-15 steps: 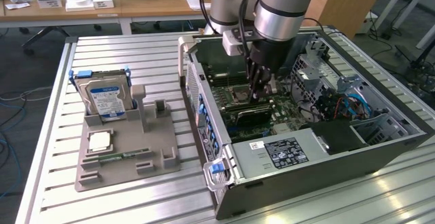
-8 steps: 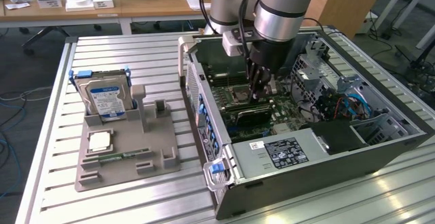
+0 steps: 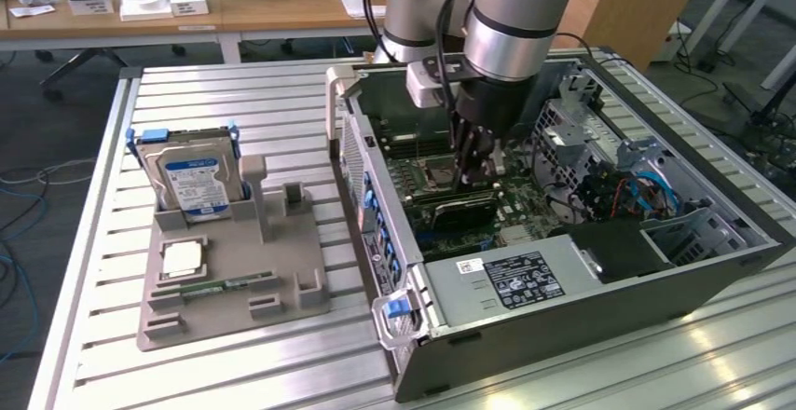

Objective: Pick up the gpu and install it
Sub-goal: 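Press down on the gpu until it lock into place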

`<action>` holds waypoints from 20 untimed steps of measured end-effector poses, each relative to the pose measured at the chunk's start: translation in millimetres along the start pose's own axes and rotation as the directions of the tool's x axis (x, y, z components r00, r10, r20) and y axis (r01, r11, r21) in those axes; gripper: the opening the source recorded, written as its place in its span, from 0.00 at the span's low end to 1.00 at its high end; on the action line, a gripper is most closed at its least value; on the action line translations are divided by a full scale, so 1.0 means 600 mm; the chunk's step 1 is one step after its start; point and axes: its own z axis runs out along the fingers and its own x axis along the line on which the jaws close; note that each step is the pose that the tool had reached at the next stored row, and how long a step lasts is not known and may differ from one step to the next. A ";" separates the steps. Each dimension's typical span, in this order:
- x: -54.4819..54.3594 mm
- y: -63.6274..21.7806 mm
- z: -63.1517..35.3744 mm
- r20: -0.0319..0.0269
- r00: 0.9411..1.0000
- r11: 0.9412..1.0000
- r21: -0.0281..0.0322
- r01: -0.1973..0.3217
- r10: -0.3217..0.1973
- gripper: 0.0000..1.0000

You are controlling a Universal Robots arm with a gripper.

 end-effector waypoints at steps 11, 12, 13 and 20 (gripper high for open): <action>0.002 0.000 0.008 0.000 1.000 1.000 0.000 0.000 0.000 0.11; 0.002 0.000 0.010 0.000 1.000 1.000 0.000 0.000 0.000 0.11; 0.002 0.000 0.013 0.000 1.000 1.000 0.000 0.000 0.000 0.11; -0.006 0.000 0.022 0.000 1.000 1.000 0.000 0.000 0.000 0.11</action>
